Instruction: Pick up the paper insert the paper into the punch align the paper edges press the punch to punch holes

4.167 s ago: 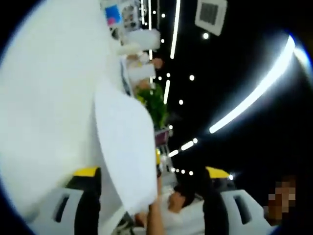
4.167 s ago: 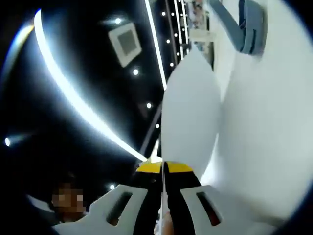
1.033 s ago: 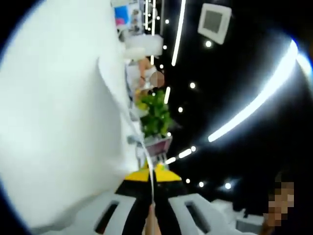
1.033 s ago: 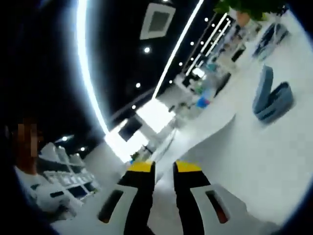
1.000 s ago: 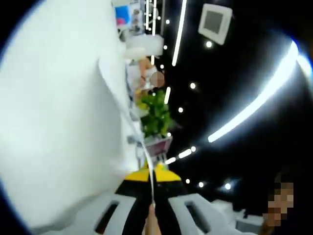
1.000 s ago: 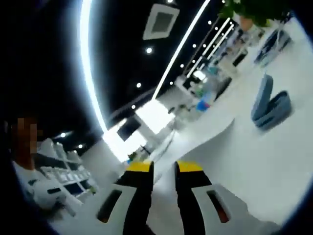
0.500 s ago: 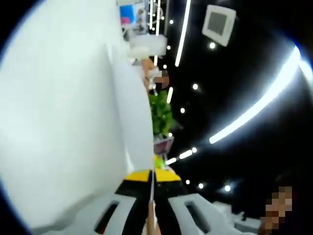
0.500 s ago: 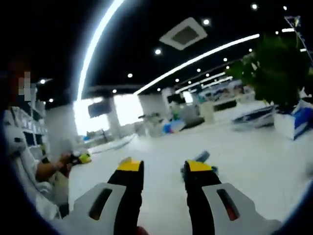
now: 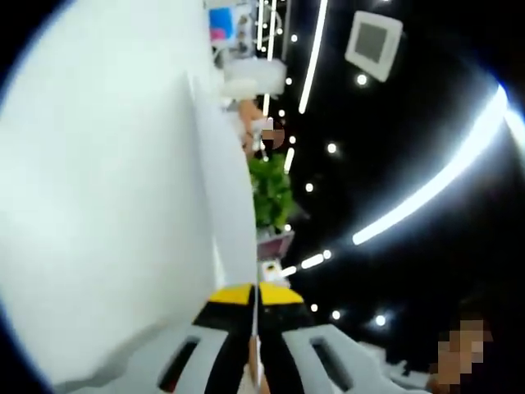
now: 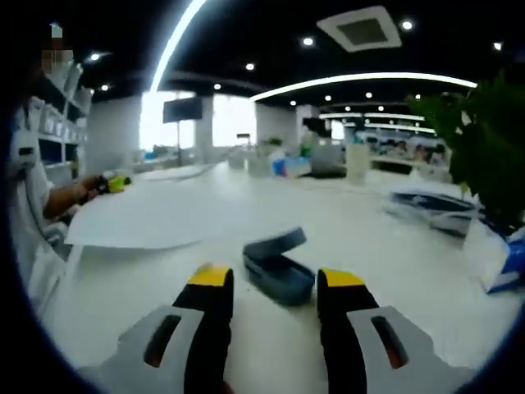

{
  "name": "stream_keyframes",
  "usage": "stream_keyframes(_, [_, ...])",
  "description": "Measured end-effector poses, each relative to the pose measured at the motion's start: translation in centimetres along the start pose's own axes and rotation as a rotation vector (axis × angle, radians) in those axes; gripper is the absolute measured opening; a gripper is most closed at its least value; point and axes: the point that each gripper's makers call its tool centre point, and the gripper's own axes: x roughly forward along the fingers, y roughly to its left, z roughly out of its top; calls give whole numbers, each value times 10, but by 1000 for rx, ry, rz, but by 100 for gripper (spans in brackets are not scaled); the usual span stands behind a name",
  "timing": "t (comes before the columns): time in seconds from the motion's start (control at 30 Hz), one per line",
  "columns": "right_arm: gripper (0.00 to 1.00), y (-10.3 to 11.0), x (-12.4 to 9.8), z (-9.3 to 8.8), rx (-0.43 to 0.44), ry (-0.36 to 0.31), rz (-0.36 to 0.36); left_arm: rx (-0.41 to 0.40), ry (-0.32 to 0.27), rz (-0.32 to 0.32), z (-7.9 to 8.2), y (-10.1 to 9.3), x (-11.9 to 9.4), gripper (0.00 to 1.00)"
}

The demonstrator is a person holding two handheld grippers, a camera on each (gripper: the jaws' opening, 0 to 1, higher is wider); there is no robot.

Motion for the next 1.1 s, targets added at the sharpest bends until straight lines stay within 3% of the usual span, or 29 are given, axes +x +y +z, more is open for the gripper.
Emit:
stream_keyframes(0.33, [33, -1, 0, -5, -36, 24, 64, -11, -11, 15, 3, 3, 0, 4])
stream_keyframes(0.47, [35, -3, 3, -7, -61, 39, 75, -12, -12, 18, 3, 4, 0, 4])
stream_keyframes(0.67, [28, -4, 5, -6, -73, 34, 93, -15, -14, 22, 4, 4, 0, 4])
stream_keyframes(1.1, [22, 16, 3, -6, -67, 40, 131, -32, -12, 15, 4, 3, 1, 4])
